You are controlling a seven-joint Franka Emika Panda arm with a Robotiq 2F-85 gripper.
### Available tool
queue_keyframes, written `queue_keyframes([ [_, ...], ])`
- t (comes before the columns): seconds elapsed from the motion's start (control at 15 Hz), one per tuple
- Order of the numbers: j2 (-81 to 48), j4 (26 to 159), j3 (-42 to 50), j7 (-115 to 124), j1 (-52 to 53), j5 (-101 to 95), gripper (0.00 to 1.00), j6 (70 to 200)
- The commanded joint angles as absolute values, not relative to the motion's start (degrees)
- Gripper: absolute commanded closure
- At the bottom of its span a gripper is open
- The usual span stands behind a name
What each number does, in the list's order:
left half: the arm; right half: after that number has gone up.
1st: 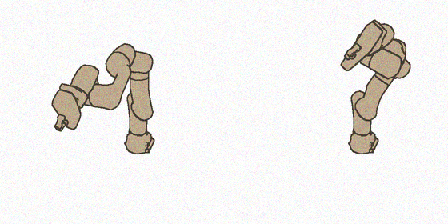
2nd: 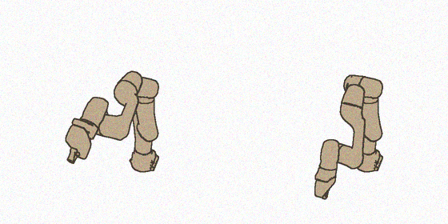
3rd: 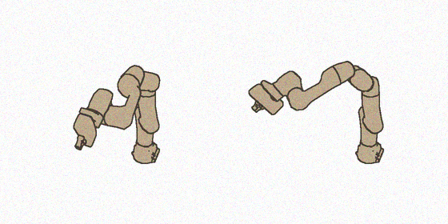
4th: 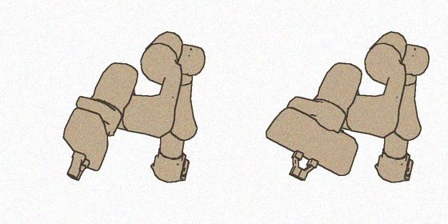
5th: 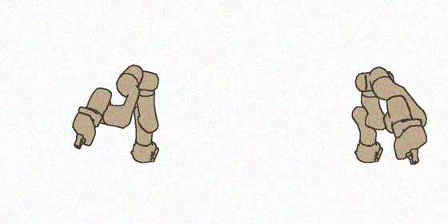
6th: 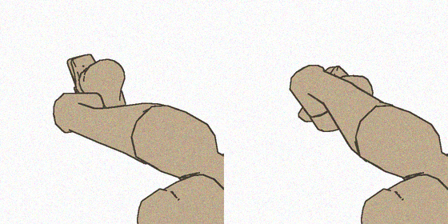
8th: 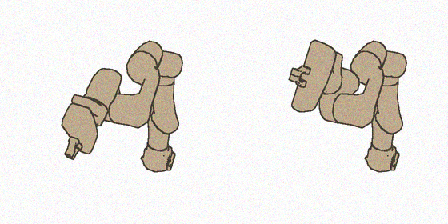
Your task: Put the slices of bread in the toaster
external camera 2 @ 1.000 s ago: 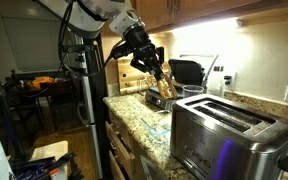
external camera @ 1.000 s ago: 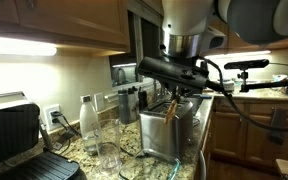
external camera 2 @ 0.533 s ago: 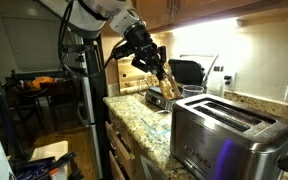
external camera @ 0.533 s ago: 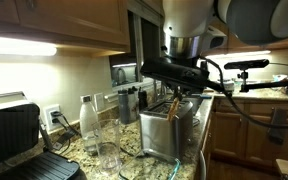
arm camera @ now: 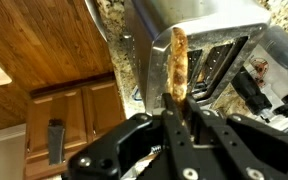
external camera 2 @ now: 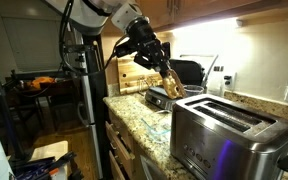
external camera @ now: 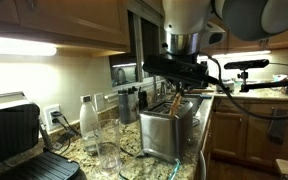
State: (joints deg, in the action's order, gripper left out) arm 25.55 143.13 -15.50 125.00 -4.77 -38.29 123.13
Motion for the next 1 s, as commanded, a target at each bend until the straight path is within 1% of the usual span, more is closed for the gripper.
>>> queue_keyframes([
  [0.0, 27.1, 142.9, -14.5, 126.8, -4.3, -40.9, 0.91, 120.5],
  [0.47, 25.7, 142.3, -13.7, 128.7, -4.0, -44.6, 0.92, 118.0],
  [0.93, 23.6, 142.6, -12.3, 130.6, -3.9, -47.2, 0.92, 118.6],
])
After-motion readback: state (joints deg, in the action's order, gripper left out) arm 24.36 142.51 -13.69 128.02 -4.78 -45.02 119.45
